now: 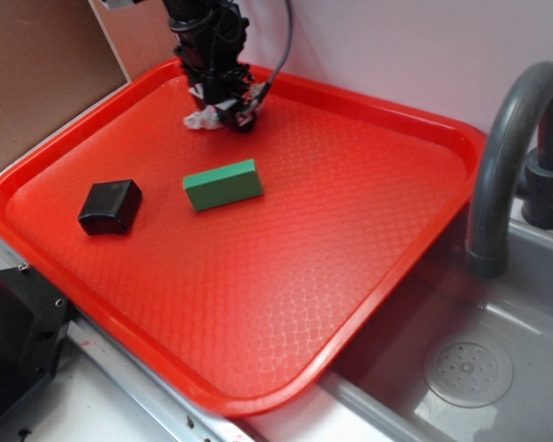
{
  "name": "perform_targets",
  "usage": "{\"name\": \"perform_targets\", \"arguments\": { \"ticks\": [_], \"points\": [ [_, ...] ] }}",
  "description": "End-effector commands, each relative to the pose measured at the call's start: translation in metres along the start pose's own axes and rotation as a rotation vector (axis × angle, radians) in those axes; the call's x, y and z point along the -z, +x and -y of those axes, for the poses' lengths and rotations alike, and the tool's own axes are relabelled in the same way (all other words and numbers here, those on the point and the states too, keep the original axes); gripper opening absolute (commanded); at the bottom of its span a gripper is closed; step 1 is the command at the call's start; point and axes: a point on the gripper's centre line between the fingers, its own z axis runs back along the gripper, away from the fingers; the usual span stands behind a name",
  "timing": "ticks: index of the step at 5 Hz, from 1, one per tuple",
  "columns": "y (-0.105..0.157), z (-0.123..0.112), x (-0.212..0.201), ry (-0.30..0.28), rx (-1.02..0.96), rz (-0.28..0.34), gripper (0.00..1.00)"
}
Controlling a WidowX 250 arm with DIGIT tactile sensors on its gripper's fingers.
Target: Grab the white paper.
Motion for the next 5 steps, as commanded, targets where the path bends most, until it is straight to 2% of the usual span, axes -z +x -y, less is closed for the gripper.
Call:
{"name": "perform_targets", "arguments": {
  "ticks": [1,3,4,5],
  "points": [
    [-0.013,0.009,-0.104,0.004,-0.034,0.118,0.0],
    [-0.068,0.05,-0.177,-0.047,-0.053,0.142,0.0],
    [-0.083,0.051,-0.196,-0.06,-0.088,0.156,0.0],
    [-0.078,0.046,-0.186,-0.066,-0.05,0.093,0.0]
  ]
}}
